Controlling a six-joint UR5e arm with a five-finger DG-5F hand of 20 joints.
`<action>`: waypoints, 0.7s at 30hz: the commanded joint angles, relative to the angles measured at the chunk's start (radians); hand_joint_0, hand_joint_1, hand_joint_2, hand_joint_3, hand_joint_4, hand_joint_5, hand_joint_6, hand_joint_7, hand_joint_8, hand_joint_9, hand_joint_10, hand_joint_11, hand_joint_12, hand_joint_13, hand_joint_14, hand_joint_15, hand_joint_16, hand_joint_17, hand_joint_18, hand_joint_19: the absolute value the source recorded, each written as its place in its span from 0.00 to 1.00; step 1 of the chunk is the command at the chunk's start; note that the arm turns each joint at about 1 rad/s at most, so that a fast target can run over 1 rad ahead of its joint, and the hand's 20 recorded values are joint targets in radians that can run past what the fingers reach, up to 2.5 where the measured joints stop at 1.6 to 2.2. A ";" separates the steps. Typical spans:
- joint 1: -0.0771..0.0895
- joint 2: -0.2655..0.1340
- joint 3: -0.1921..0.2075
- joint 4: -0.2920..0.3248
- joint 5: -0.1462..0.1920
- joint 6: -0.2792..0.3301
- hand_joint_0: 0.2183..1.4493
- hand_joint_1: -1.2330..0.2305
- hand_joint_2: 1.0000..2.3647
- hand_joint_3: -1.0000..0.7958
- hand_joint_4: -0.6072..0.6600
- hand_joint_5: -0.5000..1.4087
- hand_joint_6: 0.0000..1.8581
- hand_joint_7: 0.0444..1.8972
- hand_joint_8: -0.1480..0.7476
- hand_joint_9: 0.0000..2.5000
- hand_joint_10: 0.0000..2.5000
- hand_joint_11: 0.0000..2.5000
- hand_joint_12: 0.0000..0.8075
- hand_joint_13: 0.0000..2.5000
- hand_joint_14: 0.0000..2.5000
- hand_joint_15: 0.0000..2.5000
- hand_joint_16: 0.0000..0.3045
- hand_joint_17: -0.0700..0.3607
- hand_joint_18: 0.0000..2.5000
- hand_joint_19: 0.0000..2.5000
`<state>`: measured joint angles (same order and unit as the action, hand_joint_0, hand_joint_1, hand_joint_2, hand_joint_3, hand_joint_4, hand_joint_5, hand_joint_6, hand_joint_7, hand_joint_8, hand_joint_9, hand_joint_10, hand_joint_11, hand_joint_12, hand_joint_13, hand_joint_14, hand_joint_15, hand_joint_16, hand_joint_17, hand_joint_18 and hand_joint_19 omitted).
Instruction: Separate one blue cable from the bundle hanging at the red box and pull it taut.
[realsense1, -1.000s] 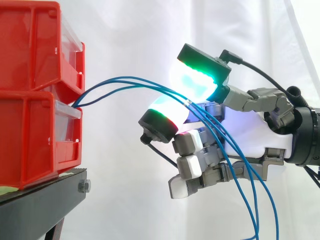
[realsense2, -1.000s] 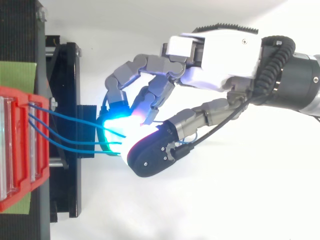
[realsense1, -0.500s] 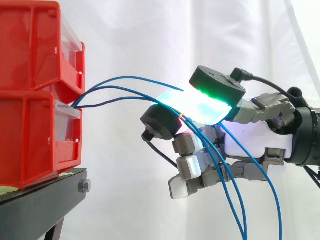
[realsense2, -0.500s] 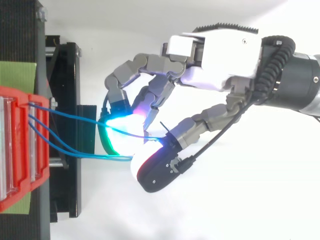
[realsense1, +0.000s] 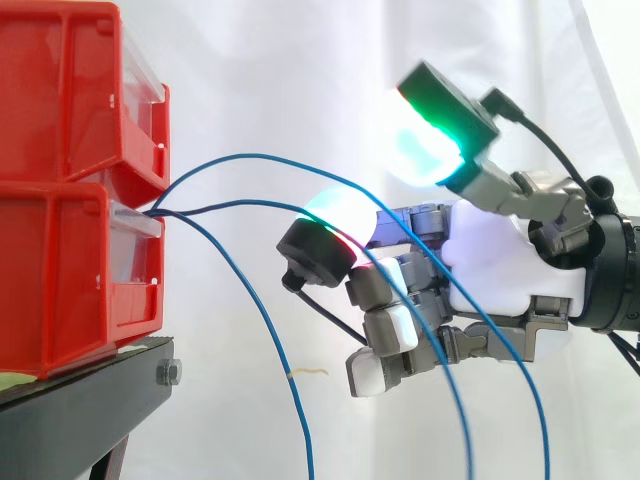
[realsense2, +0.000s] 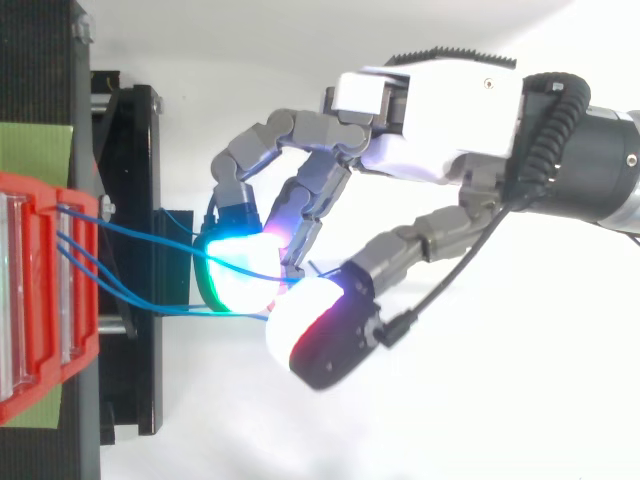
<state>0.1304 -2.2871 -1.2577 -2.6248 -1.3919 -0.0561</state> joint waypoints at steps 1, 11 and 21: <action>0.000 0.000 0.000 0.000 0.001 -0.001 0.28 0.45 0.00 0.28 0.62 0.17 0.47 0.61 0.61 0.46 0.01 0.33 0.50 0.46 0.01 0.25 0.18 0.45 0.36 0.22; -0.002 0.000 0.000 0.000 -0.001 0.001 0.34 0.36 0.01 0.43 0.60 0.17 0.50 0.69 0.63 0.45 0.01 0.34 0.50 0.46 0.01 0.25 0.18 0.45 0.36 0.22; 0.005 0.000 0.000 0.002 0.010 0.001 0.40 0.35 0.01 0.35 0.54 0.16 0.51 0.67 0.61 0.43 0.01 0.34 0.49 0.45 0.01 0.25 0.18 0.45 0.35 0.21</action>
<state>0.1342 -2.2872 -1.2578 -2.6232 -1.3845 -0.0552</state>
